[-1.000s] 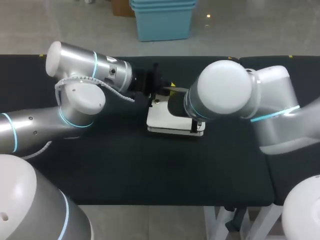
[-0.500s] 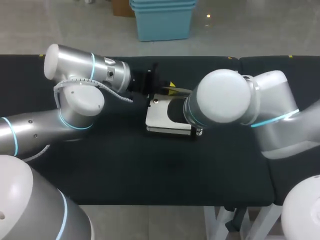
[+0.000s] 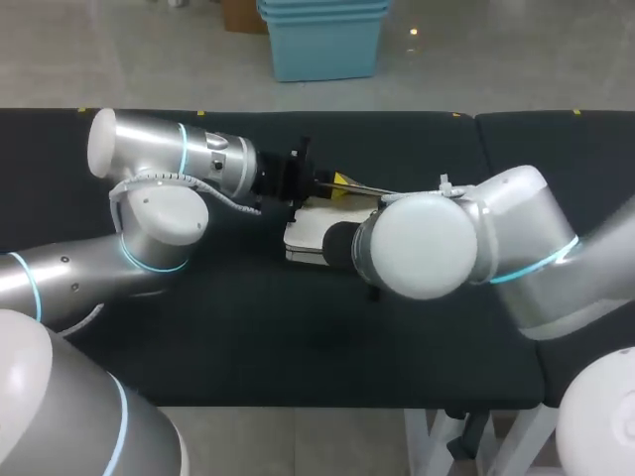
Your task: Pick up the bag, open it, inspect its contents, close it, and place it on the opposite side
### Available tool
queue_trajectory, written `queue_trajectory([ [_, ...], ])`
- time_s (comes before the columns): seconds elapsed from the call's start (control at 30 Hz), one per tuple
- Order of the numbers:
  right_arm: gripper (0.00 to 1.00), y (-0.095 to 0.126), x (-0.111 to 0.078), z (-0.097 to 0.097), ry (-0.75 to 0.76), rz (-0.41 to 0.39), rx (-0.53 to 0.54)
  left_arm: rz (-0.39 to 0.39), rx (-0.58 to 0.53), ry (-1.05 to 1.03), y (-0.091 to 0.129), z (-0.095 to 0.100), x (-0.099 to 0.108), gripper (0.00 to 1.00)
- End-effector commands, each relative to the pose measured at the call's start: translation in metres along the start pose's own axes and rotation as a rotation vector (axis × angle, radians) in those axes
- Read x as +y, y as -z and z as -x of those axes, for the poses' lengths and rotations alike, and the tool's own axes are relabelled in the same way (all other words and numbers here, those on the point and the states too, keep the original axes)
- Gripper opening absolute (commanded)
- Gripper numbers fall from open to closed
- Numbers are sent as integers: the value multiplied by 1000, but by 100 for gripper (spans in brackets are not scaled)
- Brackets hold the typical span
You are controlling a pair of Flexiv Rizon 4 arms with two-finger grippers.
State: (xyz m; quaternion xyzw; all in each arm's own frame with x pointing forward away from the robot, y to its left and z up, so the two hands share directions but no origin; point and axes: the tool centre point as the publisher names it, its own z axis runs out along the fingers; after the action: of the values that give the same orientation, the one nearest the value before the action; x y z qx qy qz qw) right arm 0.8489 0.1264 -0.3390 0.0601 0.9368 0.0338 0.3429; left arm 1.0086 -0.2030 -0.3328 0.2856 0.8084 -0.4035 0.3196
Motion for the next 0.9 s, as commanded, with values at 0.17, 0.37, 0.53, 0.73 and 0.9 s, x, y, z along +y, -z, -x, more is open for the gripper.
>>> queue_trajectory([
  [0.17, 37, -13, 3, -12, 7, 10, -32, -21, -12, -23, -6, -1, 4, 0],
  [0.37, 43, -23, 1, -12, 7, 6, -58, -34, -4, -29, -6, -3, 2, 0],
  [0.53, 41, -37, -2, -5, 2, 11, -97, -43, 9, -38, -9, -5, 0, 0],
  [0.73, 38, -45, -4, -1, -1, 4, -112, -48, 26, -50, -11, -6, -2, 0],
  [0.9, 30, -49, -7, 0, -10, -12, -110, -50, 28, -60, -10, -5, -3, 0],
])
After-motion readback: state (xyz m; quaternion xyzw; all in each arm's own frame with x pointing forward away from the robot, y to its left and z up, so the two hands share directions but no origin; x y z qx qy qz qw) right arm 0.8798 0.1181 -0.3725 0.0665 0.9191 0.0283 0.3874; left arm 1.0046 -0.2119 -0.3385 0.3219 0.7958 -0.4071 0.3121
